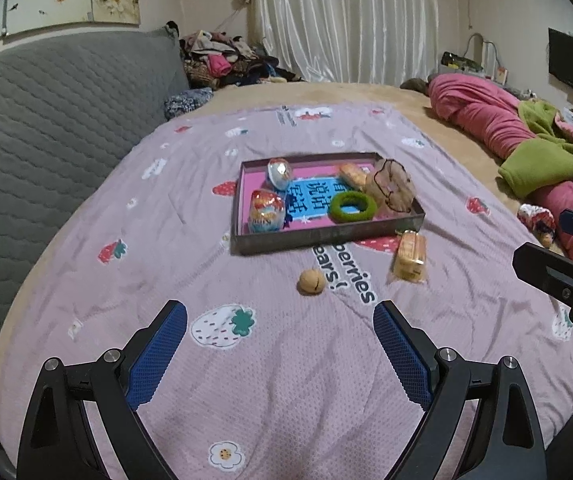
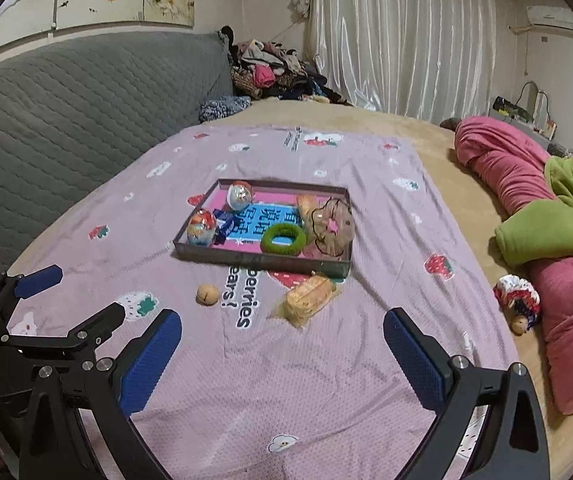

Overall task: Organize objects
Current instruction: 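Withdraw both grippers up and away from the tray, then approach the walnut with the left gripper while the right approaches the wafer packet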

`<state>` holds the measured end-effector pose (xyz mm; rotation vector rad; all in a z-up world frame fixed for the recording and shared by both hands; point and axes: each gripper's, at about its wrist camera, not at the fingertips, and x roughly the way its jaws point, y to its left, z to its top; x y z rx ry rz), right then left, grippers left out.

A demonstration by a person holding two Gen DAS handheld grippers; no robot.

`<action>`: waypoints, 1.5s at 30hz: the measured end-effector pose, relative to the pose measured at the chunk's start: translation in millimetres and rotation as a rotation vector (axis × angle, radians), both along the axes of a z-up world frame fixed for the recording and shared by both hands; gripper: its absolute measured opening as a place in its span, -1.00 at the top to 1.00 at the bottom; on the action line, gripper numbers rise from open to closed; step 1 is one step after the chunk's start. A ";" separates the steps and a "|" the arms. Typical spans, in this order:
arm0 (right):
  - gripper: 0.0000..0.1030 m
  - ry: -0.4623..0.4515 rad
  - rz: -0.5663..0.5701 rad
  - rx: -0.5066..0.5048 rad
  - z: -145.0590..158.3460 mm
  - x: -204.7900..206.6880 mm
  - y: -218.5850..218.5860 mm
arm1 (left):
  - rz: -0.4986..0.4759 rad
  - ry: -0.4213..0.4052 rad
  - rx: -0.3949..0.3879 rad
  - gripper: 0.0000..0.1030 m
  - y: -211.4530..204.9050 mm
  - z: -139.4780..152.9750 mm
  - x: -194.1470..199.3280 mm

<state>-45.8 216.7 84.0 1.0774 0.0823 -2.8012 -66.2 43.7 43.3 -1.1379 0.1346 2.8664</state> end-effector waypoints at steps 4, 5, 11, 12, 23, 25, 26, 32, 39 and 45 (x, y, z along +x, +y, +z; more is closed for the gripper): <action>-0.98 -0.004 -0.006 0.002 -6.0 -4.3 1.0 | 0.001 -0.011 0.000 -0.84 1.3 -8.6 -5.4; -0.98 -0.005 -0.009 0.000 -7.4 -5.2 1.5 | 0.001 -0.014 0.003 -0.84 0.8 -10.0 -6.3; -0.98 -0.031 -0.031 -0.029 -21.8 -14.0 11.0 | -0.012 -0.038 -0.001 -0.84 5.3 -23.9 -14.1; -0.98 -0.040 -0.034 -0.036 -25.1 -15.7 12.5 | -0.015 -0.044 -0.001 -0.84 6.4 -26.7 -15.7; -0.98 -0.097 -0.038 -0.038 -51.3 -32.2 16.9 | -0.027 -0.082 -0.008 -0.84 15.3 -50.2 -32.0; -0.98 -0.102 -0.036 -0.041 -54.4 -34.4 16.8 | -0.025 -0.085 -0.003 -0.84 15.2 -54.6 -35.9; -0.98 -0.105 -0.037 -0.041 -55.9 -35.7 16.8 | -0.024 -0.084 -0.004 -0.84 15.3 -56.2 -37.7; -0.98 -0.127 -0.038 -0.035 -68.1 -44.7 16.9 | -0.025 -0.114 0.003 -0.84 19.2 -73.1 -50.6; -0.98 -0.149 -0.055 -0.016 -81.8 -59.9 17.5 | -0.047 -0.121 -0.006 -0.84 27.7 -85.9 -61.4; -0.98 -0.165 -0.089 -0.015 -95.1 -80.2 14.9 | -0.035 -0.137 0.025 -0.84 26.2 -98.5 -80.2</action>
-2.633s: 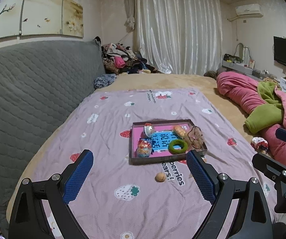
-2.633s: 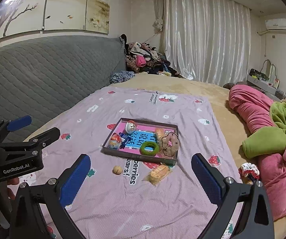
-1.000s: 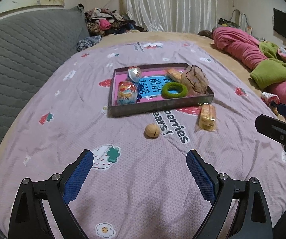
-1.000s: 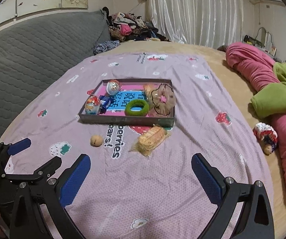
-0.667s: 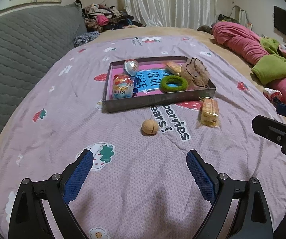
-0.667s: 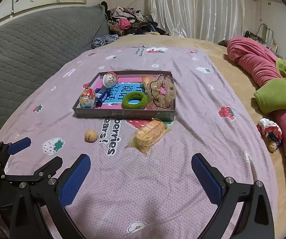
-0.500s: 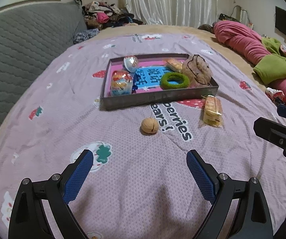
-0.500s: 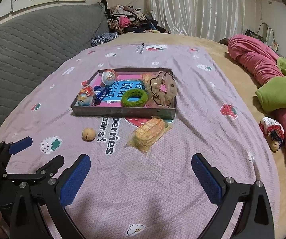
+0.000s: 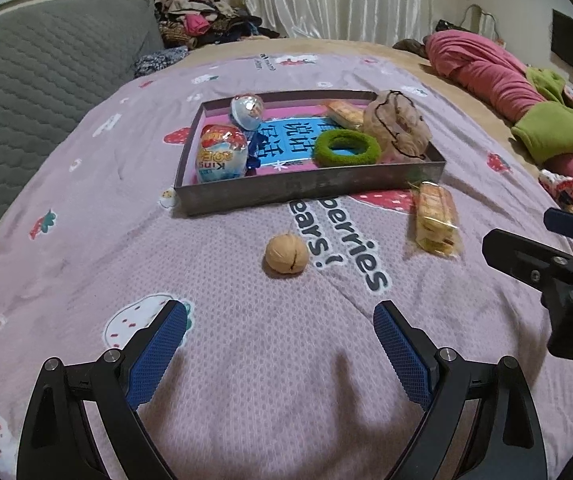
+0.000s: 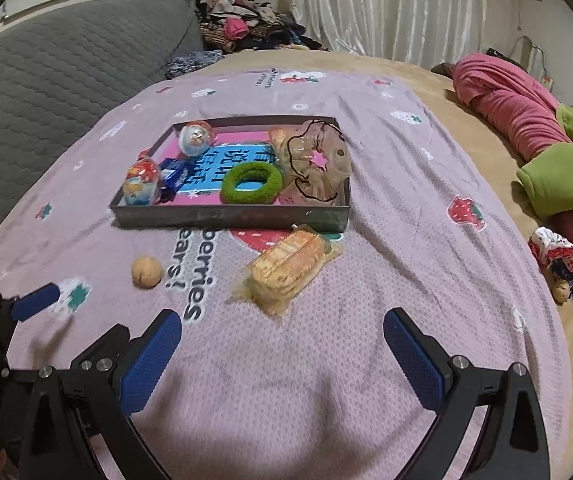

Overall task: Organize objects
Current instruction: 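Approach the walnut with the left gripper while the right approaches the wafer packet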

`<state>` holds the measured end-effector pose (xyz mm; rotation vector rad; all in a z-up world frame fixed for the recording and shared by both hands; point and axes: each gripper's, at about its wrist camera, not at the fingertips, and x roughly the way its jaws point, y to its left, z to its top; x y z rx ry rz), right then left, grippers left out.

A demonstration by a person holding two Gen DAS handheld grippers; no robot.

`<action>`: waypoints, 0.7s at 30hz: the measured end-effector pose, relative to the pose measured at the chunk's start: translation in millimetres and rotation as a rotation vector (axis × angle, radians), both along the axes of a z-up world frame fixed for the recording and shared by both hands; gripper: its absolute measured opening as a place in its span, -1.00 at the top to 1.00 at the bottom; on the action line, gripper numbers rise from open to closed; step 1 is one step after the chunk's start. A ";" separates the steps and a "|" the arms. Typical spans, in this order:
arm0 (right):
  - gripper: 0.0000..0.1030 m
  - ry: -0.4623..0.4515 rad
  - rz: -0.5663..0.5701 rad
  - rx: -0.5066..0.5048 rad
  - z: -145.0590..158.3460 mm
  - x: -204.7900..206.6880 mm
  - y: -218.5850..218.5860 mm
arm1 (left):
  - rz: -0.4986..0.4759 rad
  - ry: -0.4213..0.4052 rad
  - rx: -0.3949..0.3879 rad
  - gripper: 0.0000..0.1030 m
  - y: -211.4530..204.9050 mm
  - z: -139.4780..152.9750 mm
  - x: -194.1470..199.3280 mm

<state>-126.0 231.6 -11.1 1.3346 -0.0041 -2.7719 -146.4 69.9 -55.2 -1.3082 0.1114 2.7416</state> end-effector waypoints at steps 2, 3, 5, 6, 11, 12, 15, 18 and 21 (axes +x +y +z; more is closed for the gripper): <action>-0.98 -0.002 -0.013 0.004 -5.5 -8.5 -2.6 | 0.013 -0.008 0.002 -0.84 -3.2 -5.1 -6.8; -0.98 0.001 -0.028 0.010 -8.9 -13.4 -3.3 | 0.019 -0.016 0.003 -0.84 -5.0 -8.8 -11.4; -0.98 0.000 -0.047 0.023 -14.2 -21.1 -3.6 | 0.030 -0.027 0.001 -0.84 -7.7 -14.5 -18.4; -0.98 0.002 -0.057 0.032 -16.4 -24.0 -3.9 | 0.034 -0.026 -0.003 -0.84 -8.7 -16.9 -21.5; -0.98 -0.002 -0.086 0.052 -29.9 -41.5 -2.0 | 0.036 -0.039 -0.008 -0.84 -11.4 -28.0 -36.8; -0.98 -0.008 -0.087 0.045 -32.9 -45.0 -1.0 | 0.035 -0.041 -0.003 -0.84 -11.6 -28.7 -39.7; -0.98 -0.016 -0.097 0.029 -40.0 -51.6 1.9 | 0.029 -0.040 0.003 -0.84 -9.4 -30.2 -50.5; -0.98 -0.018 -0.110 0.015 -44.6 -56.6 4.3 | 0.033 -0.044 0.006 -0.84 -8.4 -34.0 -59.7; -0.98 -0.025 -0.116 0.010 -48.3 -61.9 3.6 | 0.040 -0.050 0.004 -0.84 -8.8 -38.8 -67.3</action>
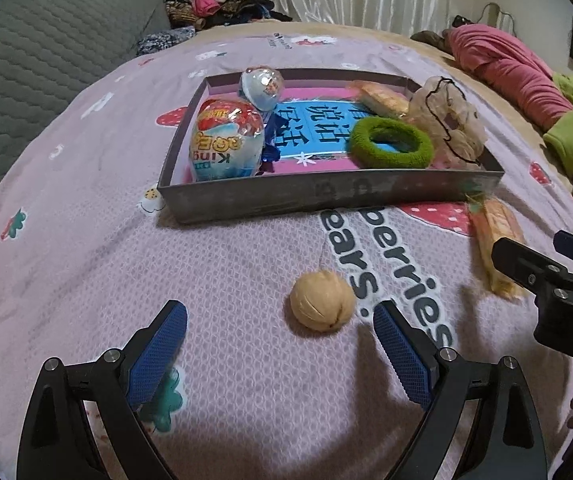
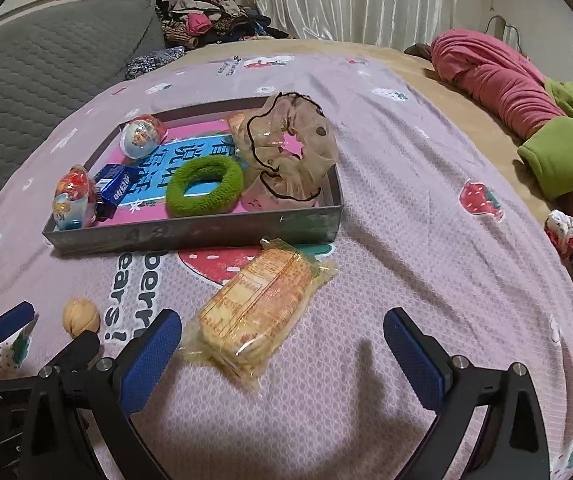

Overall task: Organize objects
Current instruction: 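Approach the walnut with the left gripper while the right approaches the wafer packet, then grasp the walnut with the left gripper while the right grasps the wafer packet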

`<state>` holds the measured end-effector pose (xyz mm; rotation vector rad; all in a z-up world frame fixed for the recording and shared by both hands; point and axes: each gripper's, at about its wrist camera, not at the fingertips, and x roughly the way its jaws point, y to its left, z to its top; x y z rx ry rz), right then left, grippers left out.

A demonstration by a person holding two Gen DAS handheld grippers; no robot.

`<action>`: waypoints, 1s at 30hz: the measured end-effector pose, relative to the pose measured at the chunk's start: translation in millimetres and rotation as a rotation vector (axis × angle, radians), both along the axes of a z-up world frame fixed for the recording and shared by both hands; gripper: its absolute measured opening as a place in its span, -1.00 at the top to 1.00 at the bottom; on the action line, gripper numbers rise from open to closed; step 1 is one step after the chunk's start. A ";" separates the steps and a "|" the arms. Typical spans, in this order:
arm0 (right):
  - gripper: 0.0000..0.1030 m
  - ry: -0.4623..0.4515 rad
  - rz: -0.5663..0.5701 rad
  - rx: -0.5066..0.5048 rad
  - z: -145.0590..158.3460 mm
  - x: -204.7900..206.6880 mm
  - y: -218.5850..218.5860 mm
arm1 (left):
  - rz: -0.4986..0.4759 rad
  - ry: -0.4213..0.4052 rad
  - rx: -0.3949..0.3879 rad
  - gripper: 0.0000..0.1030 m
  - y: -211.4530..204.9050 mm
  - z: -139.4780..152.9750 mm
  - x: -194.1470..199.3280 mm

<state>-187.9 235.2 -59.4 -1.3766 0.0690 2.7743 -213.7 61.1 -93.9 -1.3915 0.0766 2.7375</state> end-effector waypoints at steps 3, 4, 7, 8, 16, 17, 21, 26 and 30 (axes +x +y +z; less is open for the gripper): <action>-0.98 -0.008 -0.007 -0.013 -4.2 -6.9 -1.2 | 0.006 -0.011 0.021 -0.84 -4.1 -5.0 -4.7; -0.98 -0.015 -0.012 -0.018 -6.4 -10.1 -1.7 | 0.010 -0.013 0.027 -0.84 -5.4 -6.5 -6.4; -0.98 -0.040 -0.026 -0.024 -13.7 -19.4 -3.3 | 0.008 -0.018 0.038 -0.84 -6.8 -10.1 -10.0; -0.97 -0.051 -0.028 -0.018 -16.5 -21.9 -4.6 | 0.006 -0.015 0.040 -0.84 -6.7 -10.0 -10.4; -0.21 -0.010 0.001 -0.052 -22.8 -24.6 0.2 | -0.013 -0.006 0.082 -0.69 -9.0 -8.8 -13.3; -0.11 -0.004 0.012 -0.062 -22.6 -24.9 1.6 | -0.015 -0.005 0.086 -0.60 -8.8 -8.6 -13.2; -0.01 -0.011 0.043 -0.075 -24.8 -25.3 5.0 | -0.031 -0.003 0.087 -0.18 -5.8 -9.6 -12.8; 0.03 0.022 0.059 -0.128 -22.3 -18.8 15.5 | -0.052 0.001 0.105 0.14 -4.2 -8.7 -11.3; 0.08 0.030 0.072 -0.133 -21.3 -15.2 17.2 | -0.066 -0.010 0.127 0.34 -3.6 -10.4 -12.0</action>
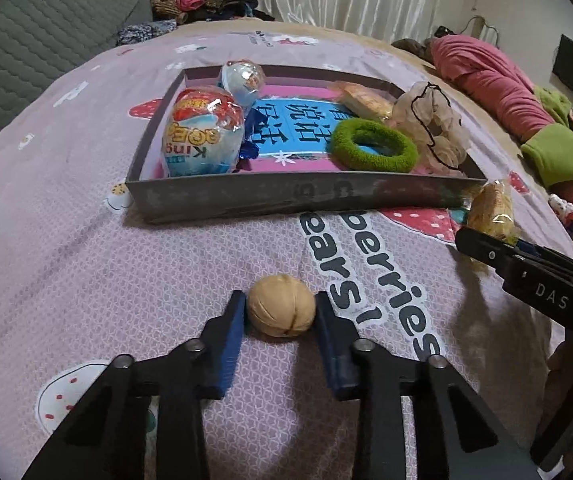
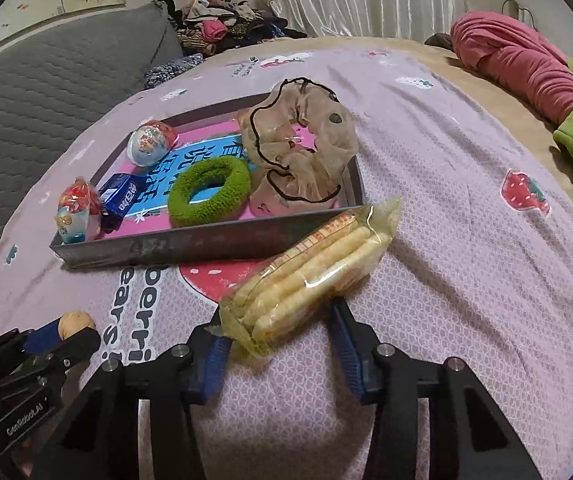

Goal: Organize objects

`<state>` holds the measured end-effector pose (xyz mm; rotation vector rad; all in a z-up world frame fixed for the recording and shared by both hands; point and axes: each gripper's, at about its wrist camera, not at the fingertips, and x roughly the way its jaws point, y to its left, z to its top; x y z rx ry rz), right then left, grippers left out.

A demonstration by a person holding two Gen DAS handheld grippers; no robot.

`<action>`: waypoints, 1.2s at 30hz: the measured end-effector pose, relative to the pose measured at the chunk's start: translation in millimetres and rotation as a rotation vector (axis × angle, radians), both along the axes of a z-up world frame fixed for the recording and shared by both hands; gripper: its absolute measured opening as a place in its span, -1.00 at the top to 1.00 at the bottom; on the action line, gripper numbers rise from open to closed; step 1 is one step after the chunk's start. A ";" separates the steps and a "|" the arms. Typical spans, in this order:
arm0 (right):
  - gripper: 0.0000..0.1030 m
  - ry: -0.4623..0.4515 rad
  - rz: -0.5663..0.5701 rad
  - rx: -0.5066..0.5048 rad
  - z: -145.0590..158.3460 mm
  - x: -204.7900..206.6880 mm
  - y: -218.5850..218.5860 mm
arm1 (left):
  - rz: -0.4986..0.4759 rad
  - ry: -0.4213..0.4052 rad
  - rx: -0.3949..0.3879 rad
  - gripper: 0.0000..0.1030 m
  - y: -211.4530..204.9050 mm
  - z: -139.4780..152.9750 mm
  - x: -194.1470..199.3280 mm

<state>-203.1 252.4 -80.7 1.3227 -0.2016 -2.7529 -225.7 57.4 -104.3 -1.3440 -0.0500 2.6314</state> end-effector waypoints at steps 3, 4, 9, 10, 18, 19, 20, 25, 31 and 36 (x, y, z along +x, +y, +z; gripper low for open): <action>0.14 0.012 0.017 0.015 3.8 5.4 -0.9 | -0.004 0.001 0.018 0.34 -1.9 0.8 1.8; 0.15 0.017 0.022 0.020 5.7 7.7 -2.0 | -0.004 0.004 0.022 0.34 -2.7 1.1 2.3; 0.21 0.050 0.047 0.040 14.6 15.3 -6.7 | -0.005 0.010 0.027 0.34 -4.5 1.5 6.0; 0.21 0.058 0.050 0.038 16.3 16.8 -6.6 | -0.004 0.013 0.030 0.34 -5.4 2.0 6.9; 0.33 0.090 0.072 0.024 27.2 29.9 -6.0 | 0.001 0.021 0.046 0.34 -11.2 7.9 14.5; 0.33 0.092 0.075 0.022 29.0 31.6 -6.0 | 0.002 0.023 0.046 0.34 -11.6 8.8 15.3; 0.34 0.098 0.076 0.023 31.0 32.7 -6.5 | 0.002 0.024 0.049 0.34 -12.3 10.4 16.3; 0.38 0.137 0.087 0.022 42.9 40.3 -8.0 | 0.004 0.045 0.056 0.34 -14.4 20.6 23.0; 0.41 0.122 0.069 0.030 41.4 34.7 -4.6 | 0.002 0.051 0.062 0.34 -14.4 24.7 26.5; 0.51 0.088 0.047 0.026 32.4 29.2 -0.7 | 0.001 0.057 0.061 0.34 -14.0 26.2 27.6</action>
